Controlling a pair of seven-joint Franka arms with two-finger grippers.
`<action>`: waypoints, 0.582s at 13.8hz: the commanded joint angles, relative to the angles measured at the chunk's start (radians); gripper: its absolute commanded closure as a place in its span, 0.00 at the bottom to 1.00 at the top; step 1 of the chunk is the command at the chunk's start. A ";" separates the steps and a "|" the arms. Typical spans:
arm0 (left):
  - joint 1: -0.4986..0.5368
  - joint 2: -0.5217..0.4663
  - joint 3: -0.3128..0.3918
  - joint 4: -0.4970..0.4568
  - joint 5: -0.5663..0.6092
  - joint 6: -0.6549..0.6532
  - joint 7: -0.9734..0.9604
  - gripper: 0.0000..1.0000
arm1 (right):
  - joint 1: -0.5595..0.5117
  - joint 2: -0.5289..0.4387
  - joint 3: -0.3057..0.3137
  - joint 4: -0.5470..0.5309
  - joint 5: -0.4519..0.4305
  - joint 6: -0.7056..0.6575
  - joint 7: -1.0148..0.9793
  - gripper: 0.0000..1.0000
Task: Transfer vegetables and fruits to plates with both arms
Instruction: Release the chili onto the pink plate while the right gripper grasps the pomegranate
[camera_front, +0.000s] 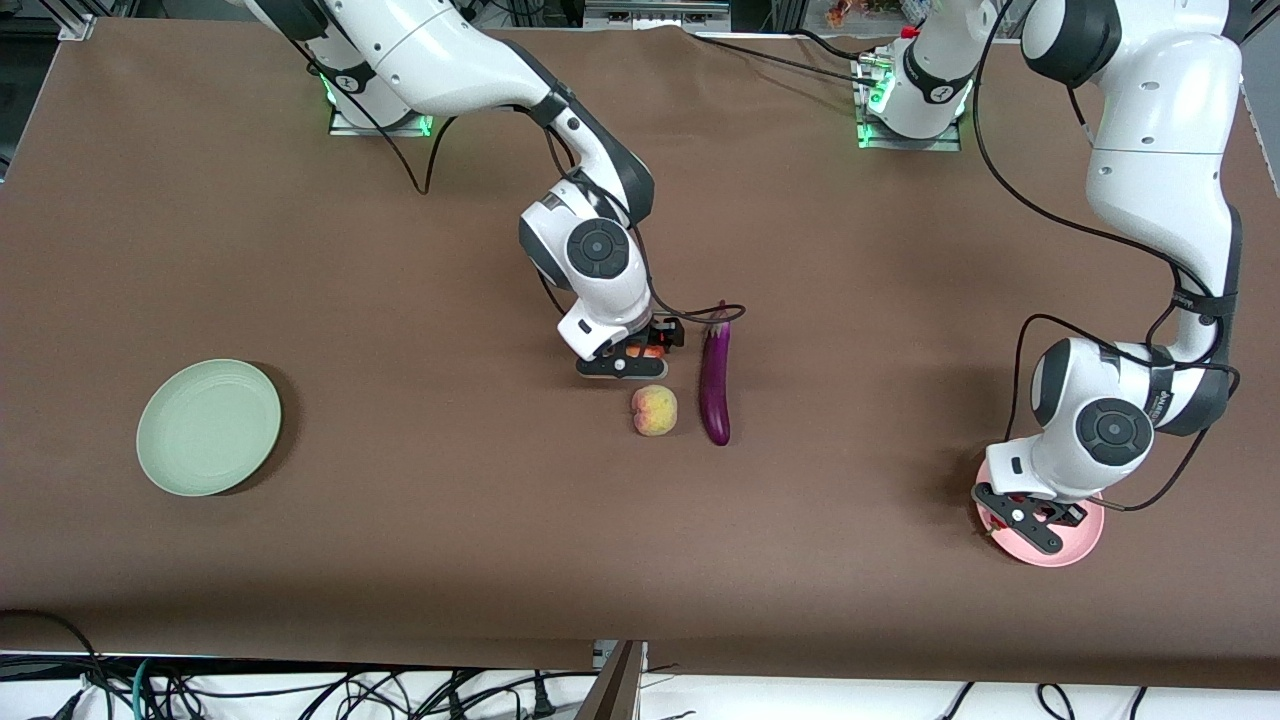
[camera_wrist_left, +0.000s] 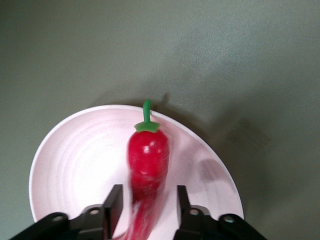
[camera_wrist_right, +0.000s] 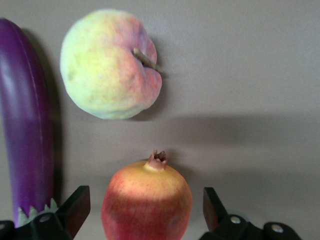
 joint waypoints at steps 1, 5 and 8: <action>0.008 -0.008 -0.009 0.014 -0.022 -0.008 0.017 0.00 | 0.021 0.023 -0.010 0.025 -0.019 0.003 0.019 0.00; 0.004 -0.077 -0.088 0.016 -0.065 -0.190 0.006 0.00 | 0.035 0.035 -0.013 0.023 -0.038 0.038 0.017 0.20; -0.001 -0.138 -0.138 0.006 -0.177 -0.325 -0.069 0.00 | 0.031 0.030 -0.015 0.025 -0.062 0.037 0.009 0.87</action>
